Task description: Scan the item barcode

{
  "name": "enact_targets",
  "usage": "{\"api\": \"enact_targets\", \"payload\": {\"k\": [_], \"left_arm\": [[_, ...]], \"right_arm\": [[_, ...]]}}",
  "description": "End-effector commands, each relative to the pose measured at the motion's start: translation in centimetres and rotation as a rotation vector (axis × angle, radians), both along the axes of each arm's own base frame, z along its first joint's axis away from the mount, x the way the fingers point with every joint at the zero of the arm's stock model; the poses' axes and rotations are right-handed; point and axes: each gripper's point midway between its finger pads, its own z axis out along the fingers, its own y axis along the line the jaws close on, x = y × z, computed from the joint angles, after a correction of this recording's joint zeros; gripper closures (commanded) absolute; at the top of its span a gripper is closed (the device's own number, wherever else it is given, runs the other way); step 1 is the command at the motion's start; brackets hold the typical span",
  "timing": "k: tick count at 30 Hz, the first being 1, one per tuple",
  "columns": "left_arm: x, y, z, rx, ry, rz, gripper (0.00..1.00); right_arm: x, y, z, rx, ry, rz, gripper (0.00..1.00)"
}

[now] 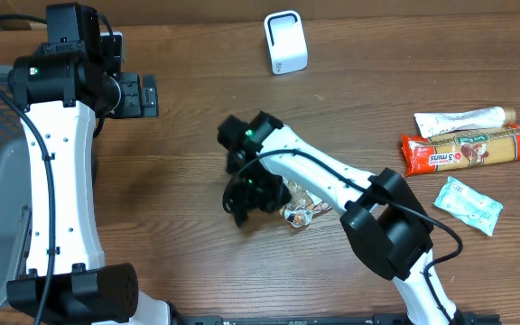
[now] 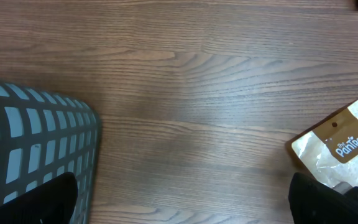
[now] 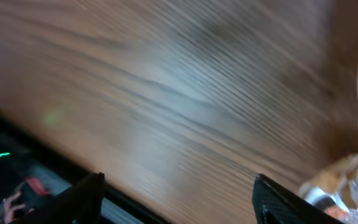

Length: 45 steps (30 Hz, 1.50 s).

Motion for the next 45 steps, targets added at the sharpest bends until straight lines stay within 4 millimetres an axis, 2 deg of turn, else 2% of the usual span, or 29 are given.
{"api": "enact_targets", "payload": {"k": [1,6,14,18,20,23,27,31,34,37,40,42,45], "left_arm": [[0.4,0.2,0.4,0.015,-0.014,-0.012,0.01],[0.4,0.2,0.4,0.015,-0.014,-0.013,0.00],[0.4,0.2,0.4,0.015,-0.014,-0.013,0.00],[0.4,0.2,0.4,0.015,-0.014,-0.013,0.00],[0.4,0.2,0.4,0.015,-0.014,-0.013,0.01],[0.4,0.2,0.4,0.015,-0.014,-0.013,0.01],[0.4,0.2,0.4,0.015,-0.014,-0.012,0.01],[0.4,0.2,0.4,0.015,-0.014,-0.012,0.00],[0.4,0.2,0.4,0.015,-0.014,-0.013,0.01],[0.4,0.2,0.4,0.015,-0.014,-0.012,0.01],[0.4,0.2,0.4,0.015,-0.014,-0.013,0.00],[0.4,0.2,0.4,0.015,-0.014,-0.013,0.01],[0.4,0.2,0.4,0.014,-0.014,-0.013,0.01]], "right_arm": [[0.5,-2.8,-1.6,-0.147,-0.034,-0.082,0.23],[2.5,-7.0,-2.7,-0.321,-0.109,-0.170,0.23],[7.9,-13.8,-2.7,-0.430,-0.175,-0.318,0.23],[10.5,-16.9,-2.9,-0.404,-0.170,-0.395,0.23],[11.4,-17.7,-2.7,-0.349,-0.146,-0.426,0.23],[12.8,-18.2,-1.7,-0.219,-0.129,-0.466,0.23],[14.9,-18.5,1.1,-0.002,-0.135,-0.536,0.23],[16.6,-17.8,4.5,0.254,-0.115,-0.617,0.23],[16.9,-16.5,6.4,0.400,-0.067,-0.647,0.24],[17.0,-16.0,6.5,0.411,-0.026,-0.726,0.33],[16.8,-15.4,6.6,0.414,-0.050,-0.760,0.36],[16.3,-15.8,6.6,0.366,-0.106,-0.806,0.36],[14.8,-16.2,6.5,0.331,-0.190,-0.864,0.25]]}}
